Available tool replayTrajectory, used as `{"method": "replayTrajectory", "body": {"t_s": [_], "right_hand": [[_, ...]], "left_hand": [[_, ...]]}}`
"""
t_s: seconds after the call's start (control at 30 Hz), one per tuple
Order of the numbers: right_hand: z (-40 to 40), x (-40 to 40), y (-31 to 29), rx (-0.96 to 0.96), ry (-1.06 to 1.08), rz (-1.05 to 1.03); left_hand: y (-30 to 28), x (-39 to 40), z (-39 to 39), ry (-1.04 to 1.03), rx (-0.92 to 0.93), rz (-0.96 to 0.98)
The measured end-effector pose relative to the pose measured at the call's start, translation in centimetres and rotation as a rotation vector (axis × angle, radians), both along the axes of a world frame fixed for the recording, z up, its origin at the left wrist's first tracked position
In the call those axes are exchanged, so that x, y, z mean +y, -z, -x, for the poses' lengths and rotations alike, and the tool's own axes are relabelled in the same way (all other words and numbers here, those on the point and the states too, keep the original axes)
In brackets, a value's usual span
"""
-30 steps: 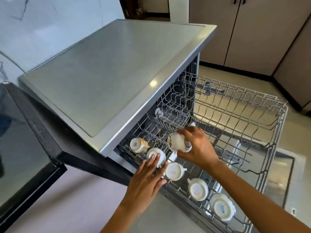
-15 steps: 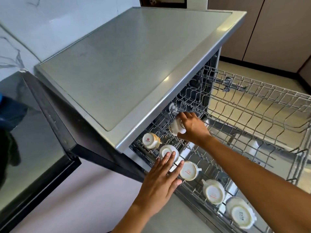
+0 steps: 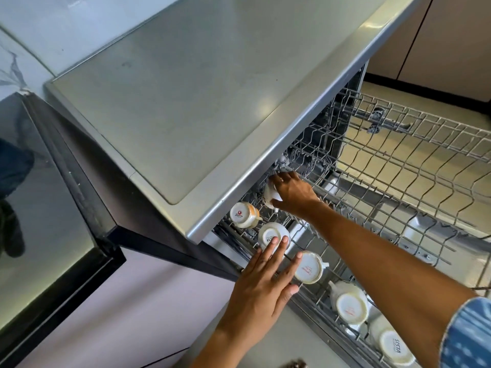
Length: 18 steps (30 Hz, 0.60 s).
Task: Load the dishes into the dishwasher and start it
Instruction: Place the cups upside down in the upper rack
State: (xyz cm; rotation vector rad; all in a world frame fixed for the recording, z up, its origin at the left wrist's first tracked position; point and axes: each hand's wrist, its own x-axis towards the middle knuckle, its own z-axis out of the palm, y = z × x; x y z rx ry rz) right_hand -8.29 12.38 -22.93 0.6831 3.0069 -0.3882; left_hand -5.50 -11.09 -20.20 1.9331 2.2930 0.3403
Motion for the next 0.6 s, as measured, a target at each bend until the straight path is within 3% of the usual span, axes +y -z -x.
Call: {"method": "replayTrajectory", "body": {"t_s": [0.33,0.6], "right_hand": [[-1.5,0.8,1.2,0.036,0.012,0.178],[-1.5,-0.3,1.2,0.121,0.151,0.238]], "left_hand": [[0.1,0.1,0.4,0.021,-0.021,0.023],[-0.2,1.1,2.3,0.038,0.094,0.088]]}}
